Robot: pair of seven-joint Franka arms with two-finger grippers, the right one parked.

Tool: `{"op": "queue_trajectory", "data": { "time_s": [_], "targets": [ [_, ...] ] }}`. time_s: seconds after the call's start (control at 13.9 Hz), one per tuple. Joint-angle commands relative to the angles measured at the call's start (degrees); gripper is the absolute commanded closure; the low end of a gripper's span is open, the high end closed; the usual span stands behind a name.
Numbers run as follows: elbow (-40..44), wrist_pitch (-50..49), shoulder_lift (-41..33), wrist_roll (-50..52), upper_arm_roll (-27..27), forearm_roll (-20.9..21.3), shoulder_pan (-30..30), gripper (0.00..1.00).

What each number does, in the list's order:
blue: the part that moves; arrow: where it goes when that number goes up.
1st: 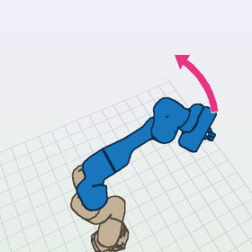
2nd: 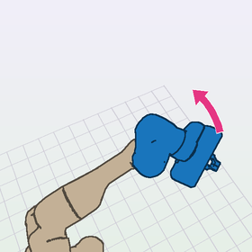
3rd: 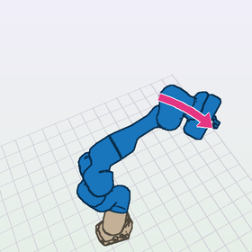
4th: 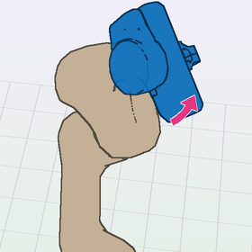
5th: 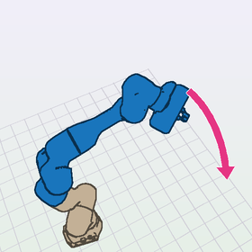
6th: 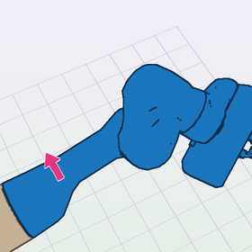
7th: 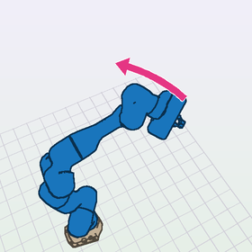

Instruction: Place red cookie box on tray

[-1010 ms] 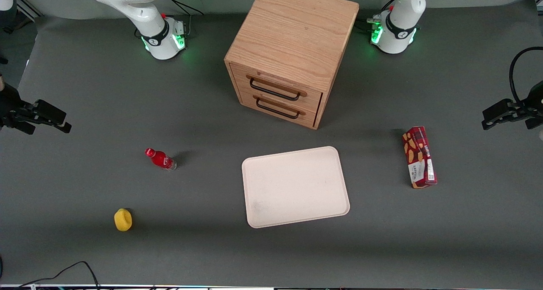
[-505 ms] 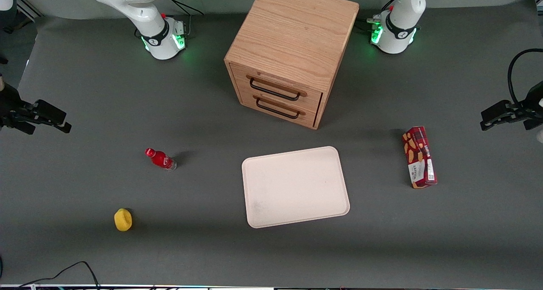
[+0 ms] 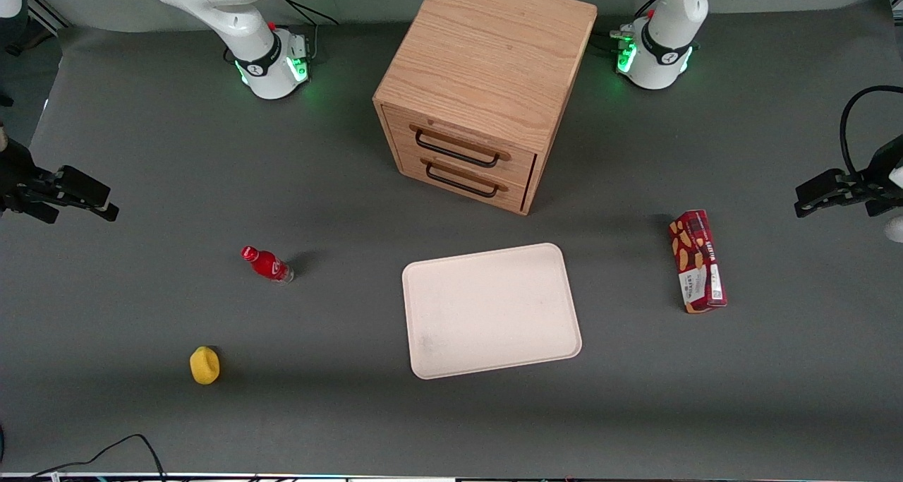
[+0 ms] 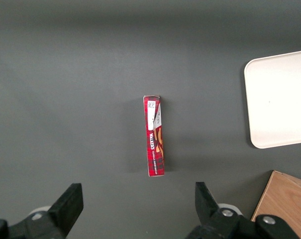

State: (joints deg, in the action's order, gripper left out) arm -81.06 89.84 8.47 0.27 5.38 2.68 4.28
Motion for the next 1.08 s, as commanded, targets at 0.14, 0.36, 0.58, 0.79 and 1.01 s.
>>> {"op": "queue_trajectory", "data": {
  "time_s": [0.14, 0.36, 0.58, 0.79, 1.01],
  "targets": [
    [-0.68, -0.81, -0.30, -0.53, -0.19, 0.31, -0.41, 0.00],
    [-1.56, -0.72, -0.30, -0.53, -0.11, 0.31, -0.50, 0.00],
    [-6.02, 1.46, -0.56, -0.53, -0.19, 0.22, -0.32, 0.00],
    [-13.49, 7.95, -0.82, -0.53, -0.11, 0.22, -0.50, 0.00],
    [-24.64, 18.92, -0.65, -0.53, -0.10, 0.13, -0.50, 0.00]
  ]
}}
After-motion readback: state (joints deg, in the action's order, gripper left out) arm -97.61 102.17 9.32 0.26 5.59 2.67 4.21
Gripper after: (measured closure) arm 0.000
